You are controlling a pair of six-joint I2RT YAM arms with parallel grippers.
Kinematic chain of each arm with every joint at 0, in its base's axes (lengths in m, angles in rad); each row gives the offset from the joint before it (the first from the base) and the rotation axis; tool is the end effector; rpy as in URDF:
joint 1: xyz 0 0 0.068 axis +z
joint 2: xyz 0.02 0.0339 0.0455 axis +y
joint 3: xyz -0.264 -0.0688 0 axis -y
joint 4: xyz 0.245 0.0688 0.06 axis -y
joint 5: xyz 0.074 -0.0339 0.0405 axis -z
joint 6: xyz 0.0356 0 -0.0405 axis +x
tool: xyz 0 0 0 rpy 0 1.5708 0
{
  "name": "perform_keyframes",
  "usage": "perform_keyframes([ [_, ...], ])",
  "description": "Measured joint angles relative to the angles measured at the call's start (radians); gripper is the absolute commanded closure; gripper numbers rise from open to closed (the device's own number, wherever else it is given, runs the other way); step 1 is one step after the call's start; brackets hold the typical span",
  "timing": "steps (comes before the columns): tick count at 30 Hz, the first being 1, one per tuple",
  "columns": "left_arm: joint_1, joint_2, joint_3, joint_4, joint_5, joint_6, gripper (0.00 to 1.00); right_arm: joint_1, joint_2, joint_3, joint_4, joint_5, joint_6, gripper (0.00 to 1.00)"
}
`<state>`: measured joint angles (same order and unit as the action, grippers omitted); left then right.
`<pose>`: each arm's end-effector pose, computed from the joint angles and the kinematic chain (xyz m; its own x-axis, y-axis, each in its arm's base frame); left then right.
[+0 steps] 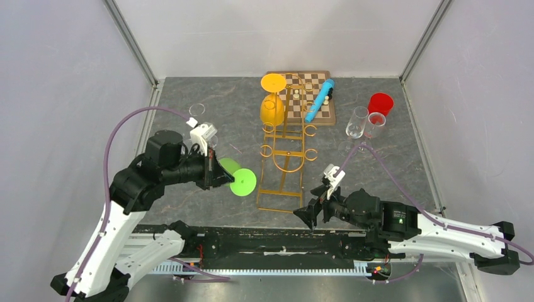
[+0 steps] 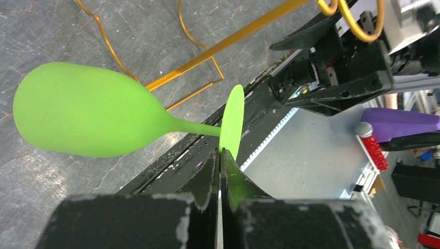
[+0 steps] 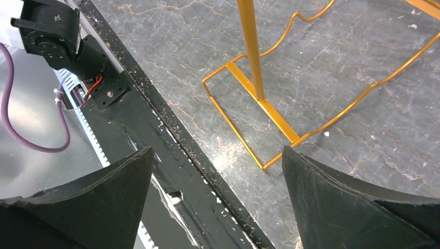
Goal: Take the wine glass off the wine glass rack
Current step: Place the wine glass at the center of the board.
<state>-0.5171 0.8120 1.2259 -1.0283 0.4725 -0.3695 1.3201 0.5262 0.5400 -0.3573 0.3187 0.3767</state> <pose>0.1006 -0.0758 0.3976 -0.7430 0.0526 -0.6672 0.5310 0.6533 -0.5398 0.0449 0.1303 0.2732 -0.3892 -0.1116 -0.9144 -0.7567 0.6048 0.2482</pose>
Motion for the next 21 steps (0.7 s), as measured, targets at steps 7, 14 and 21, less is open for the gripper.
perform_keyframes([
  [7,-0.126,-0.048,-0.068,-0.001,-0.106,0.000,0.98,0.000,0.016,0.000,0.005,0.022,0.106,0.06],
  [14,-0.259,-0.060,-0.121,0.018,-0.207,-0.002,0.98,0.000,0.016,0.000,0.027,0.063,0.217,0.07],
  [21,-0.517,0.006,-0.121,0.072,-0.373,-0.002,0.98,0.000,0.017,0.000,0.045,0.089,0.290,0.06],
])
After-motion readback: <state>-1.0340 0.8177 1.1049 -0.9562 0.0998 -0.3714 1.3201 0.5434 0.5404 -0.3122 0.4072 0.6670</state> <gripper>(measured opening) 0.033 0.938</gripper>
